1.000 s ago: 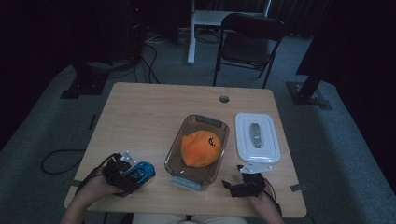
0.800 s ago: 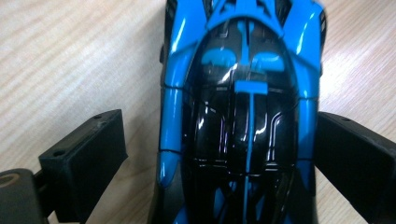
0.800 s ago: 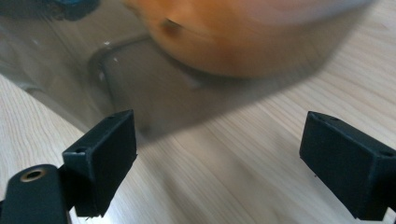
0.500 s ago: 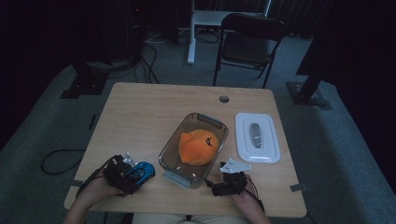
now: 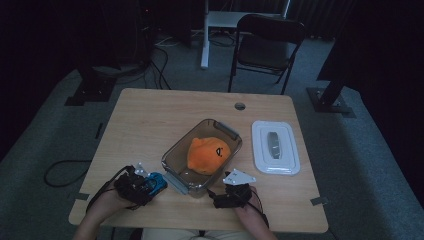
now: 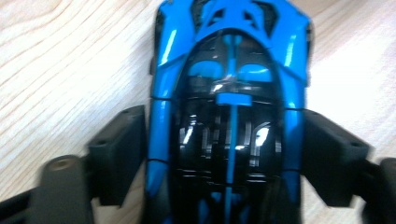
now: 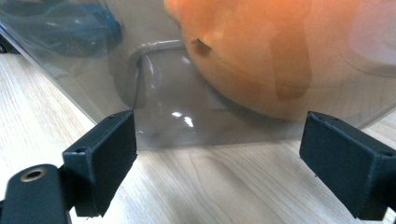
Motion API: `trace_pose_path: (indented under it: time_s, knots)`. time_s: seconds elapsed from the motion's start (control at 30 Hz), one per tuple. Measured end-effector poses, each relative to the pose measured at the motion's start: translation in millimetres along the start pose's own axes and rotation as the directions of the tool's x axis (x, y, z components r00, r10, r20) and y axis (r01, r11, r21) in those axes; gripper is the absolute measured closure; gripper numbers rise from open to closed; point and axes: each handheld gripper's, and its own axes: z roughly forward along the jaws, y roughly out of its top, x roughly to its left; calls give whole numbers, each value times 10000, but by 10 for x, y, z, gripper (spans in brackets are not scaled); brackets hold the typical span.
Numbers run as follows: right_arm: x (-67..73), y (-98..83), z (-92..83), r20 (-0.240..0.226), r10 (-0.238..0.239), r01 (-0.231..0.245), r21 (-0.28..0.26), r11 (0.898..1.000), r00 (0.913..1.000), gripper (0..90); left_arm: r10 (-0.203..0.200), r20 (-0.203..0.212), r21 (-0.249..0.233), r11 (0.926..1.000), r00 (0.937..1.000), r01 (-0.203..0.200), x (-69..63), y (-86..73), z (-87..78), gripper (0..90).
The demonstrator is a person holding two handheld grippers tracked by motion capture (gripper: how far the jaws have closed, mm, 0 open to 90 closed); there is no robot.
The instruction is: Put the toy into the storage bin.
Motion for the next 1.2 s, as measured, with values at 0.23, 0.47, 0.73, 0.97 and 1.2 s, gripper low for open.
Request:
trace_pose_path:
  time_s: [0.23,0.47,0.73,0.97,1.2]
  knots:
    - [27,17,23,-52,6,-7,-96,10000,10000,107,-69,-49,-142,9999,10000,68,-6,13,11,263]
    - [-36,25,-22,-51,334,-336,-268,9991,9994,108,-42,201,29,10000,9998,41,37,-1,-13,266]
    - [-89,43,-63,12,512,-511,-405,9979,9987,108,-340,247,45,9994,9991,339,130,-24,-58,268]
    - [-116,52,-85,16,598,-596,-514,9969,9982,108,-273,-71,-77,9996,9996,272,140,-2,-189,291]
    - [-138,53,-105,83,638,-632,-560,9964,9979,108,-378,-125,-204,9991,9992,375,243,32,-344,291]
